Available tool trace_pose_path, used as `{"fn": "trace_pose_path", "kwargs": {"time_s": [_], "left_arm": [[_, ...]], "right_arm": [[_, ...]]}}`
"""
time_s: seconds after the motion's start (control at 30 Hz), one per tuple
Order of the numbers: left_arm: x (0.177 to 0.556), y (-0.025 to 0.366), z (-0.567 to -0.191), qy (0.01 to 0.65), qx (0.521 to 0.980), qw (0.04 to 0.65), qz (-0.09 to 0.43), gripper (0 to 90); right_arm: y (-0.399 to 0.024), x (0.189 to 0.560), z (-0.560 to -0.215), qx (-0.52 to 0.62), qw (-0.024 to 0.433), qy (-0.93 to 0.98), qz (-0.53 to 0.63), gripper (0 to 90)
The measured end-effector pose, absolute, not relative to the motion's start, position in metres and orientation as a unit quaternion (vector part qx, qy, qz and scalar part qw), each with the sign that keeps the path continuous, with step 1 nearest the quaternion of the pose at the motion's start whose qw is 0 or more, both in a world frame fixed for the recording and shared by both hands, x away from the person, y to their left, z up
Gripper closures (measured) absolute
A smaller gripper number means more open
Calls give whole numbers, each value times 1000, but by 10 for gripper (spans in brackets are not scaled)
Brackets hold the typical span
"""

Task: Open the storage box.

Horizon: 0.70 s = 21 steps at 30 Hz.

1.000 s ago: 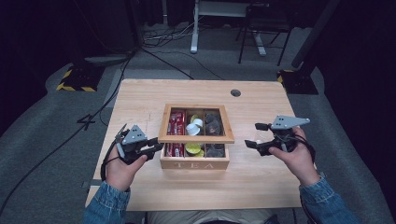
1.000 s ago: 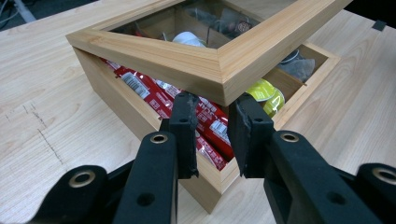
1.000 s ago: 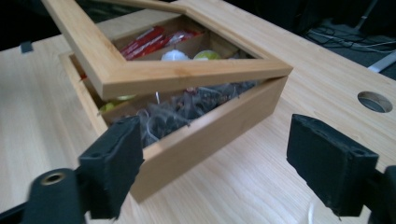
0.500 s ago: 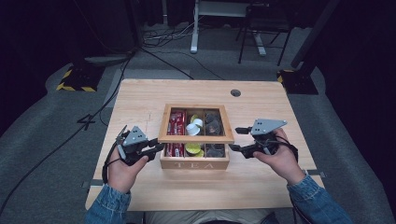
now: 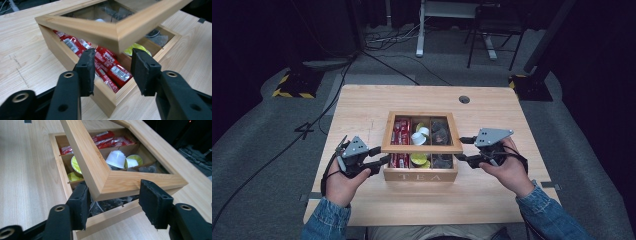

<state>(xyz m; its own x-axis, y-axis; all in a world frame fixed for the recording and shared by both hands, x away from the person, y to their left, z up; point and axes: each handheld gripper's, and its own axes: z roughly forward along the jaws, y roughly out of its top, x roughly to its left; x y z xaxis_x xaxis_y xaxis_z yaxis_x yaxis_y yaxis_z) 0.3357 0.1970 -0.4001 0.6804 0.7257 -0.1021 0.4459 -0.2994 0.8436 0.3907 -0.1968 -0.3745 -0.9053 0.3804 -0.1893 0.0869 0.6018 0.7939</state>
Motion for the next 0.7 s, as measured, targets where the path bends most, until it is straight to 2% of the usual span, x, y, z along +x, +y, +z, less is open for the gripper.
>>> {"fn": "trace_pose_path", "kwargs": {"time_s": [0.4, 0.7], "left_arm": [[338, 202, -404, 380, 790, 455, 157, 471], [339, 208, -413, 389, 793, 439, 167, 469]], "right_arm": [[-199, 404, -343, 132, 182, 865, 448, 519], [-202, 423, -324, 141, 177, 852, 472, 557]]}}
